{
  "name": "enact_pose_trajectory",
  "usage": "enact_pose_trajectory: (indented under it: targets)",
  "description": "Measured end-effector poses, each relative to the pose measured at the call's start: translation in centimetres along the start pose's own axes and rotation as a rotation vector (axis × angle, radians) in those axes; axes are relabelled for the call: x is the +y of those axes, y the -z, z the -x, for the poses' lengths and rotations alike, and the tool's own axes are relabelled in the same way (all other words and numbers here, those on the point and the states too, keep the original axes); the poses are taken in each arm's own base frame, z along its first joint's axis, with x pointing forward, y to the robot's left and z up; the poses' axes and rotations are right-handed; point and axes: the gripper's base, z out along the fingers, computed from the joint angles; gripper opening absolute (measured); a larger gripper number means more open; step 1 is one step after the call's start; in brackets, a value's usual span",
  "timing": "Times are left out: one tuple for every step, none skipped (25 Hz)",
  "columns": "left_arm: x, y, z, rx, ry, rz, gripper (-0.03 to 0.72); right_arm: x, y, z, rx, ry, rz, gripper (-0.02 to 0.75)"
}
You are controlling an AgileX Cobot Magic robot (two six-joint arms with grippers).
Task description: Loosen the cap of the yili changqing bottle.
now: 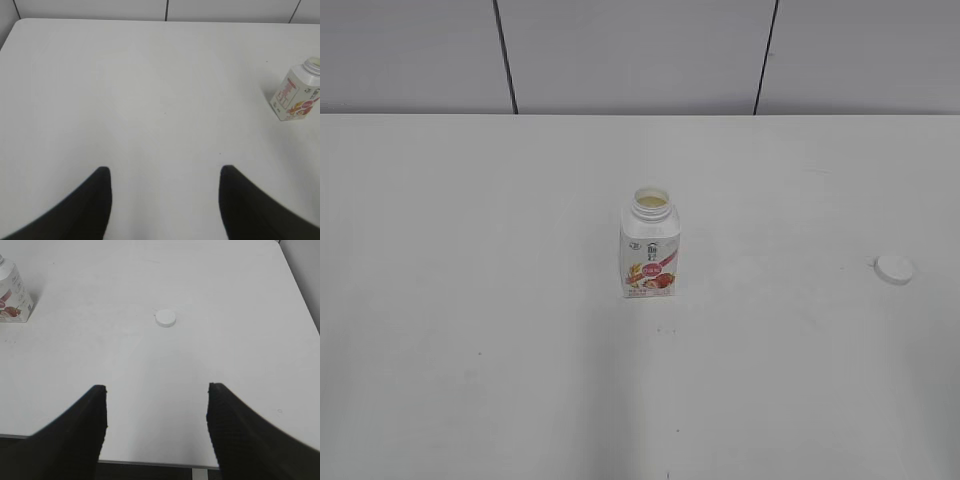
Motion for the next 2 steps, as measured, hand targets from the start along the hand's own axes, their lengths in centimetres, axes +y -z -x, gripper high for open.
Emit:
enact_pose_trajectory:
  targets:
    - [0.00, 0.00, 0.00, 0.000, 0.000, 0.000, 0.426, 0.00, 0.00, 0.00, 0.000, 0.000, 0.000, 0.501]
    - [0.00, 0.00, 0.00, 0.000, 0.000, 0.000, 0.426, 0.00, 0.00, 0.00, 0.000, 0.000, 0.000, 0.501]
